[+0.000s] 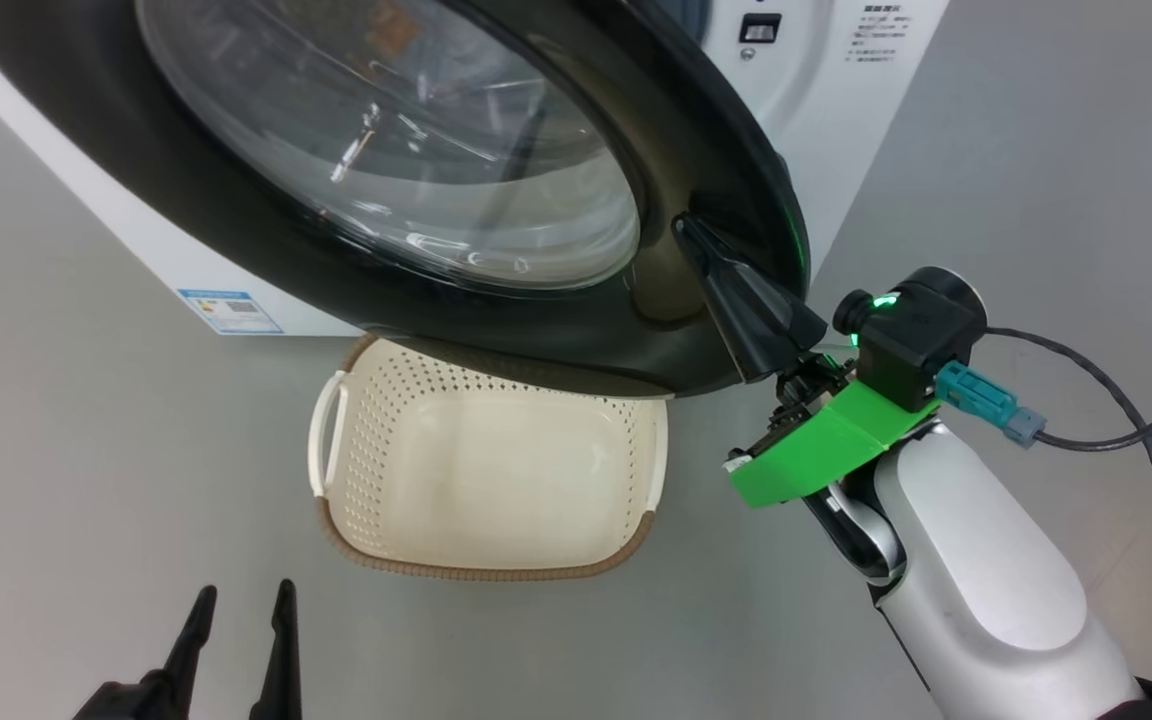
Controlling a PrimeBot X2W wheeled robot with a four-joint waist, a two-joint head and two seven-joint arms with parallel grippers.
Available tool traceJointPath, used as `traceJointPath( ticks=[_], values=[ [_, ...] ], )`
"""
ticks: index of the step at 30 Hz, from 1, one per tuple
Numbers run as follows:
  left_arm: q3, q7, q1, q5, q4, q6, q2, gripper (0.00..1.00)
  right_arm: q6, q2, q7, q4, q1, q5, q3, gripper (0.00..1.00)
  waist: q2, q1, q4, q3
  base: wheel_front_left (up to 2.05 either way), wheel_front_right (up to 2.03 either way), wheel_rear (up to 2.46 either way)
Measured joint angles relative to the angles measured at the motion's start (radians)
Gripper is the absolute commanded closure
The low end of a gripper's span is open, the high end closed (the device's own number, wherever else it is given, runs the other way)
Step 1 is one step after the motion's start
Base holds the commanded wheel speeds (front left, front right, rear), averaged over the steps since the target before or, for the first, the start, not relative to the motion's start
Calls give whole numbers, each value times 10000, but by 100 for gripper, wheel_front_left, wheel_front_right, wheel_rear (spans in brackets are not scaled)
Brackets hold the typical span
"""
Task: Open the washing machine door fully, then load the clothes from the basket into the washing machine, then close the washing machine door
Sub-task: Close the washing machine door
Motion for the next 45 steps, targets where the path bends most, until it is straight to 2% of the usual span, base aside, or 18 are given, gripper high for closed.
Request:
traceJointPath(
  ticks=[8, 28, 36, 45],
  values=[
    [4, 0, -2, 75, 15, -92, -2, 0, 2, -27, 0, 2, -160, -59, 4, 100, 1, 0, -273, 254, 0, 0, 0],
    [88, 0, -341, 167, -12, -251, -13, 0, 2, -163, 0, 128, -1337, -311, -84, 100, 1, 0, -472, 1154, 0, 0, 0],
    [44, 0, -570, 167, -94, -251, -27, 0, 2, -387, 0, 174, -1776, -366, -343, 100, 0, 0, -402, 1437, 0, 0, 0],
    [-31, 0, -597, 167, -98, -253, -31, 0, 2, -765, 0, 439, -2451, -696, -155, 100, 0, 0, -155, 1742, 0, 0, 0]
  ],
)
